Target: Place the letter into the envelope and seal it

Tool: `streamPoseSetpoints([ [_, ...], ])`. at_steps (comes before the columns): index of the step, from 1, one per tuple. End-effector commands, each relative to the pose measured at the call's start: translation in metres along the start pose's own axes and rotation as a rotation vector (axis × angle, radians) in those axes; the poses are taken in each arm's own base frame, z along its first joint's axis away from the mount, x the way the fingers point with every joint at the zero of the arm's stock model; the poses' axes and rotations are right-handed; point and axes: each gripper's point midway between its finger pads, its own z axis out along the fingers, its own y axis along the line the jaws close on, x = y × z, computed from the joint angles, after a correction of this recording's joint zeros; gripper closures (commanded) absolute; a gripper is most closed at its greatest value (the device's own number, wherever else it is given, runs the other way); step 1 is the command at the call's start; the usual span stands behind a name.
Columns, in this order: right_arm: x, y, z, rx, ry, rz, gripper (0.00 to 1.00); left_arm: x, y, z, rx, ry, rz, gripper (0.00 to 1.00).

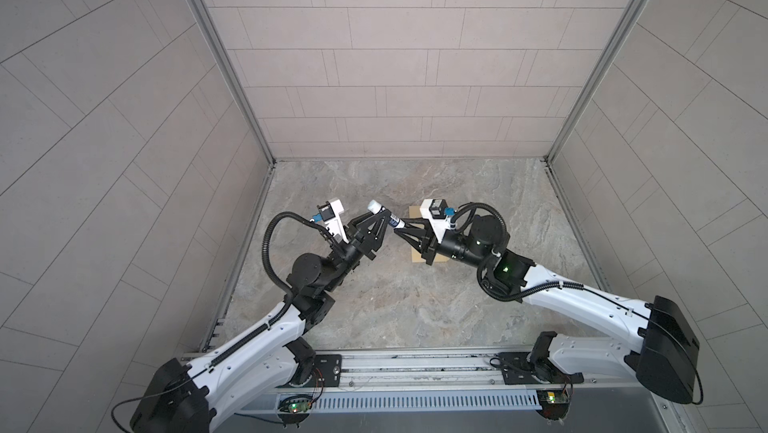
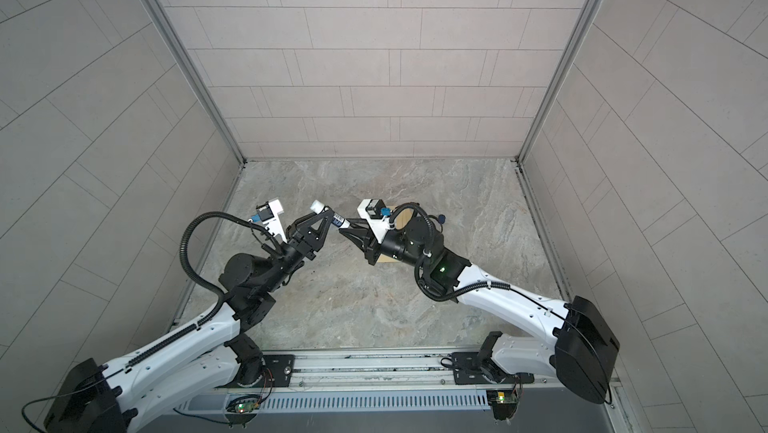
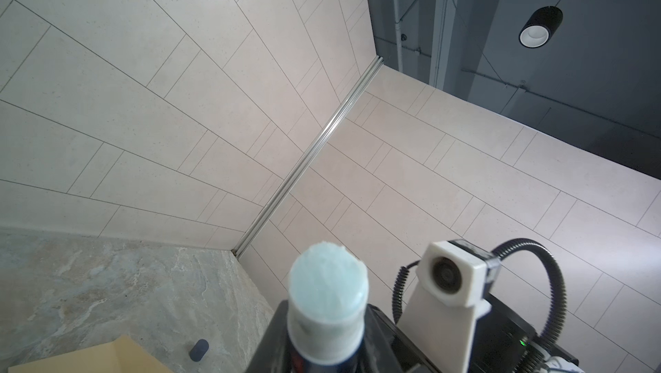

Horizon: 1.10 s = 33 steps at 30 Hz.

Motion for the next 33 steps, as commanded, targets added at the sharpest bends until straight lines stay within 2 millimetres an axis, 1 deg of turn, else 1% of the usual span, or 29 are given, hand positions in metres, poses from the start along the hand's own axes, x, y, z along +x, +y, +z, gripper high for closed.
streamPoseSetpoints([
  [1,-0.057,-0.006,-0.007,-0.172,-0.16,0.303,0.99,-0.002,-0.04,-0.006,0.197,0.007,0.041,1.0],
  [5,-0.069,-0.008,-0.002,-0.319,-0.218,0.443,0.98,-0.001,-0.046,-0.006,0.229,0.019,0.043,1.0],
  [8,-0.073,-0.009,0.003,-0.387,-0.239,0.502,0.98,-0.001,-0.045,-0.006,0.222,0.019,0.046,1.0],
  [10,-0.071,-0.012,0.006,-0.392,-0.243,0.519,0.98,-0.001,-0.042,-0.006,0.208,0.023,0.043,1.0],
  [13,-0.063,-0.017,0.008,-0.354,-0.237,0.506,0.98,-0.001,-0.039,-0.005,0.183,0.028,0.037,1.0],
  [15,-0.057,-0.019,0.008,-0.309,-0.219,0.476,0.95,-0.002,-0.035,-0.004,0.15,0.028,0.032,1.0],
  [16,-0.052,-0.021,0.009,-0.281,-0.207,0.456,0.91,-0.003,-0.033,-0.004,0.138,0.027,0.031,1.0],
  [18,-0.041,-0.022,0.009,-0.211,-0.166,0.391,0.84,-0.006,-0.029,-0.003,0.105,0.022,0.027,1.0],
  [19,-0.036,-0.023,0.008,-0.174,-0.15,0.349,0.76,-0.007,-0.028,-0.003,0.092,0.019,0.025,1.0],
  [21,-0.022,-0.024,0.005,-0.062,-0.101,0.225,0.56,-0.011,-0.022,-0.003,0.049,0.011,0.021,1.0],
  [23,-0.009,-0.023,-0.001,0.061,-0.044,0.054,0.43,-0.015,-0.018,-0.004,0.014,0.0,0.019,1.0],
  [24,-0.003,-0.022,-0.004,0.125,-0.01,-0.053,0.38,-0.017,-0.017,-0.004,0.0,-0.005,0.017,1.0],
  [27,0.004,-0.012,-0.011,0.234,0.035,-0.303,0.34,-0.019,-0.013,-0.005,-0.026,-0.014,0.01,1.0],
  [30,0.011,-0.003,-0.013,0.282,0.052,-0.447,0.32,-0.02,-0.012,-0.005,-0.031,-0.021,0.008,1.0],
  [33,0.012,0.006,-0.012,0.309,0.04,-0.529,0.32,-0.02,-0.011,-0.005,-0.036,-0.02,0.007,1.0],
])
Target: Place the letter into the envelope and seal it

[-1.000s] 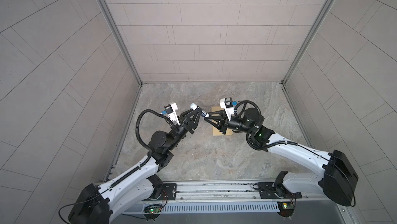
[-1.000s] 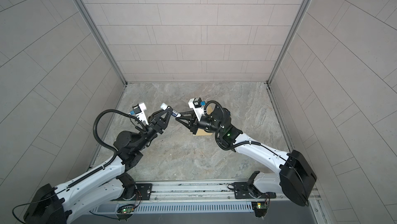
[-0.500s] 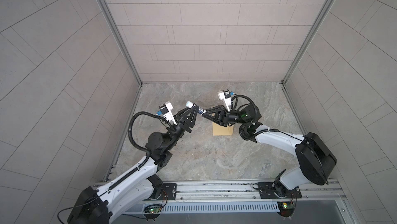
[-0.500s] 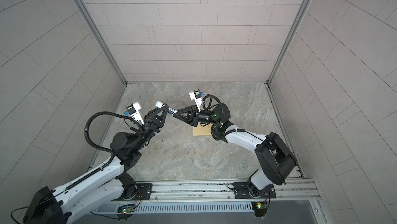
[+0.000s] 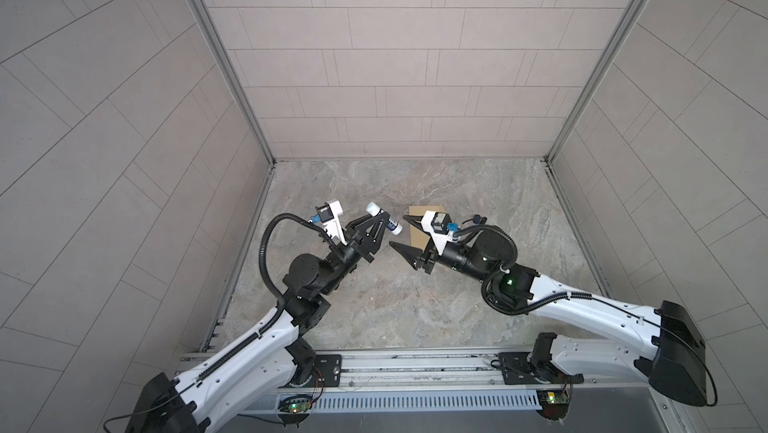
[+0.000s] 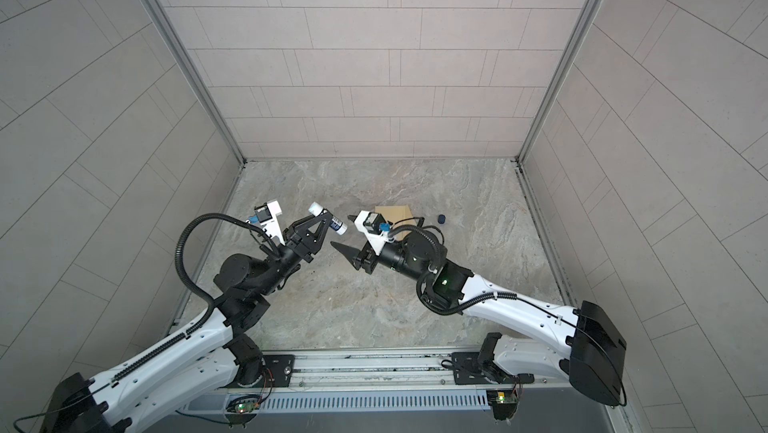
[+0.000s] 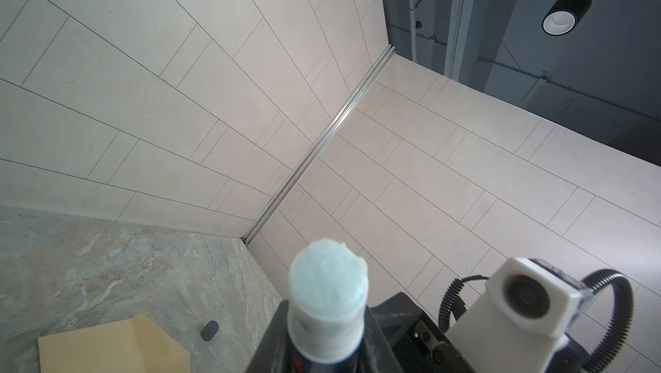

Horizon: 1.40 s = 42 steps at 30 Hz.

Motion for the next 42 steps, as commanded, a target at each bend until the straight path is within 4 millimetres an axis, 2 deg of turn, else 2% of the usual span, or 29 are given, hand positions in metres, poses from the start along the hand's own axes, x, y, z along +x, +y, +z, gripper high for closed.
streamPoseSetpoints([
  [1,0.017,-0.015,-0.003,0.161,0.075,-0.254,0.32,-0.018,-0.015,0.002,0.035,-0.049,0.008,1.0],
  [9,0.004,-0.005,0.005,0.301,0.009,-0.361,0.41,-0.021,-0.017,0.002,0.04,-0.055,0.001,1.0],
  [16,0.001,-0.007,0.007,0.346,-0.01,-0.352,0.46,-0.019,-0.016,0.002,0.037,-0.052,-0.002,1.0],
  [27,-0.001,-0.01,0.01,0.366,-0.01,-0.33,0.62,-0.02,-0.016,0.001,0.039,-0.054,-0.01,1.0],
  [42,-0.002,-0.009,0.015,0.37,-0.014,-0.316,0.62,-0.018,-0.015,0.001,0.042,-0.052,-0.024,1.0],
])
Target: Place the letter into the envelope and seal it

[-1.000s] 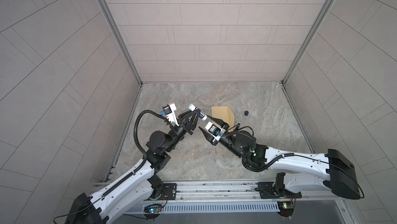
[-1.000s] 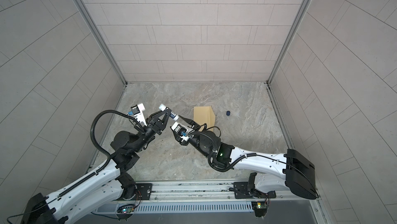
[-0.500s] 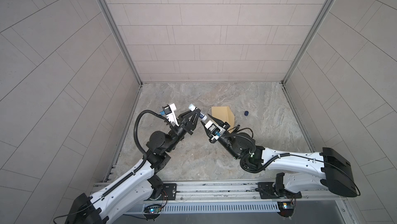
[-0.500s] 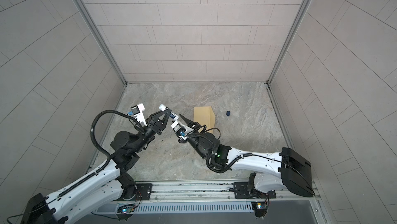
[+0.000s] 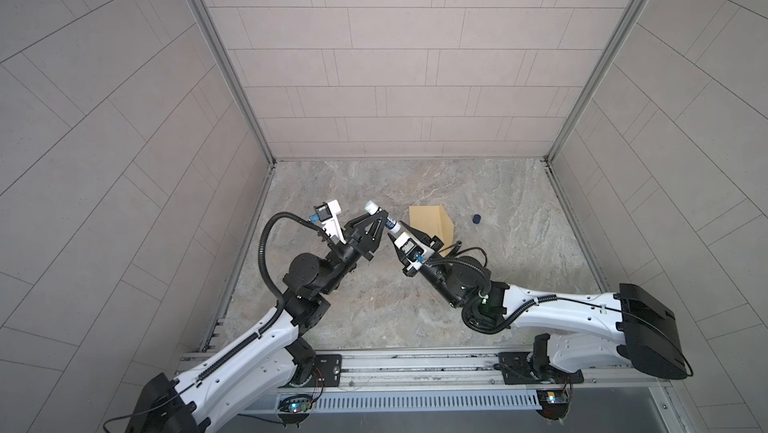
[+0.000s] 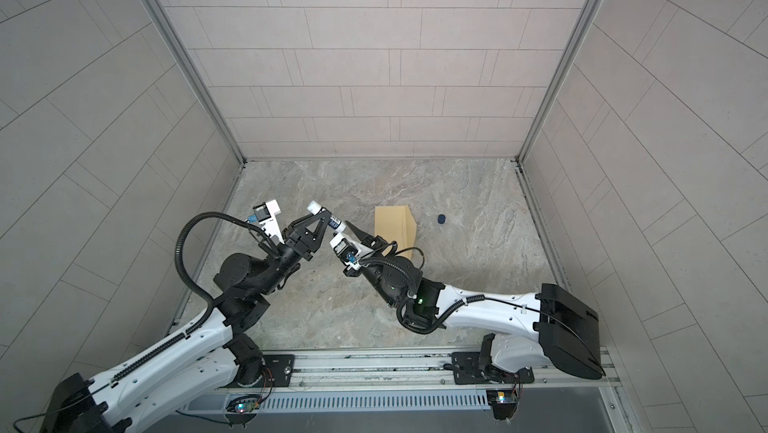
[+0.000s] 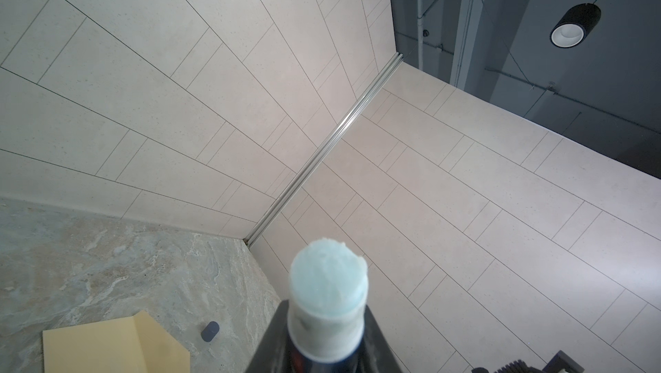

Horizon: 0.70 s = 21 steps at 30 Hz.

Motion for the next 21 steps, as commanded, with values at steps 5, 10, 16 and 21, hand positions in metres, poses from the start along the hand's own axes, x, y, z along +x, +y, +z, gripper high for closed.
streamPoseSetpoints([
  [5,-0.0195,-0.0071,0.0034,0.028,-0.045,0.042,0.62,-0.0131,-0.0151,0.0008,0.048,-0.038,0.001,1.0],
  [10,-0.0196,-0.008,0.0038,0.032,-0.043,0.05,0.65,-0.0138,-0.0158,0.0006,0.051,-0.041,0.002,1.0],
  [16,-0.0217,-0.0116,0.0031,0.043,-0.046,0.071,0.73,-0.0124,-0.0137,0.0004,0.046,-0.038,0.001,1.0],
  [21,-0.0252,-0.0129,0.001,0.02,-0.034,0.104,0.87,-0.0094,-0.0133,0.0002,0.049,-0.028,0.012,1.0],
])
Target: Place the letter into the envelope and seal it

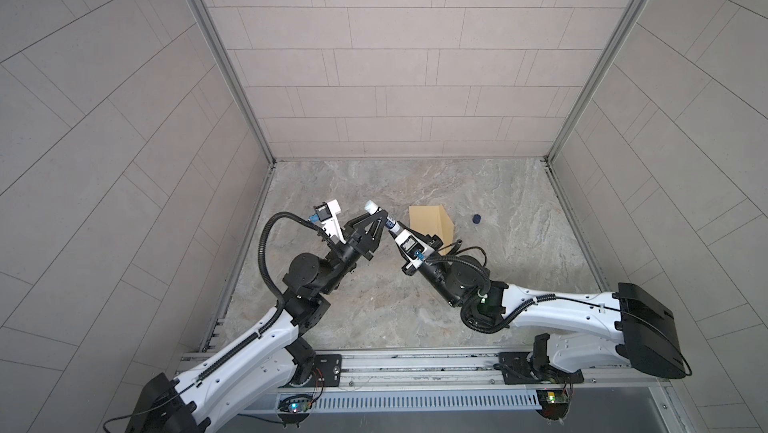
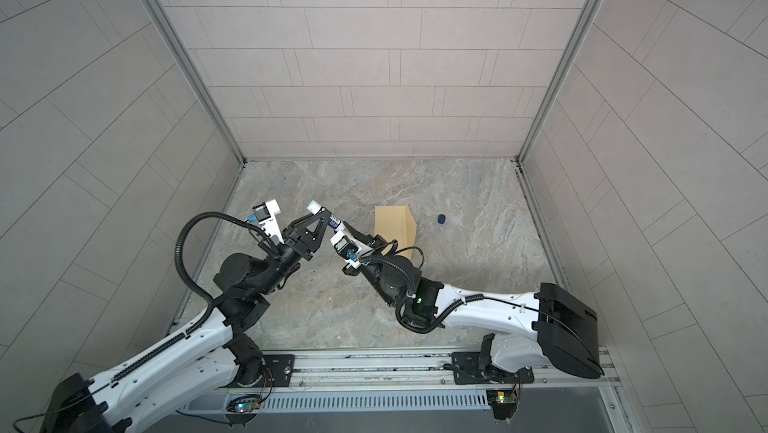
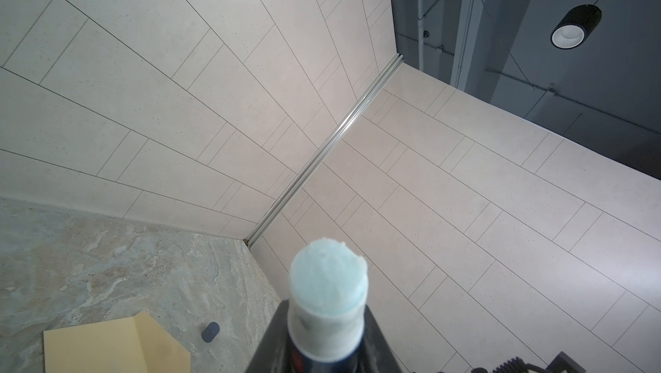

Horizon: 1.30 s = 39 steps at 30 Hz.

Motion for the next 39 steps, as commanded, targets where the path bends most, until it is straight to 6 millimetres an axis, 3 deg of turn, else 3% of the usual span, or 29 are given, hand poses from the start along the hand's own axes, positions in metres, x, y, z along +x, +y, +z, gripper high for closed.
streamPoseSetpoints([
  [1,-0.025,-0.011,-0.001,-0.004,-0.028,0.072,0.9,-0.008,-0.013,0.0,0.051,-0.024,0.016,1.0],
  [6,-0.024,-0.015,0.0,-0.199,0.025,0.254,0.98,-0.005,-0.017,-0.001,0.075,-0.007,0.044,1.0],
  [11,-0.033,-0.041,0.003,-0.48,-0.022,0.67,0.99,-0.003,-0.029,-0.004,0.148,-0.005,0.098,1.0],
  [15,-0.041,-0.053,0.005,-0.636,-0.064,0.869,0.92,-0.003,-0.042,-0.006,0.215,-0.004,0.106,1.0],
  [24,-0.036,-0.048,0.017,-0.719,-0.055,0.982,0.91,-0.001,-0.045,-0.005,0.234,0.009,0.108,1.0],
  [27,-0.032,-0.047,0.018,-0.718,-0.054,0.98,0.88,-0.001,-0.042,-0.004,0.221,0.007,0.106,1.0],
  [31,-0.019,-0.053,0.017,-0.63,-0.055,0.912,0.56,-0.002,-0.029,-0.001,0.137,0.014,0.094,1.0],
  [33,-0.005,-0.059,0.015,-0.535,-0.006,0.843,0.47,-0.002,-0.017,0.001,0.065,0.023,0.092,1.0],
  [39,0.059,-0.113,0.003,-0.083,0.289,0.623,0.35,-0.004,0.0,-0.005,-0.047,0.027,0.137,1.0],
])
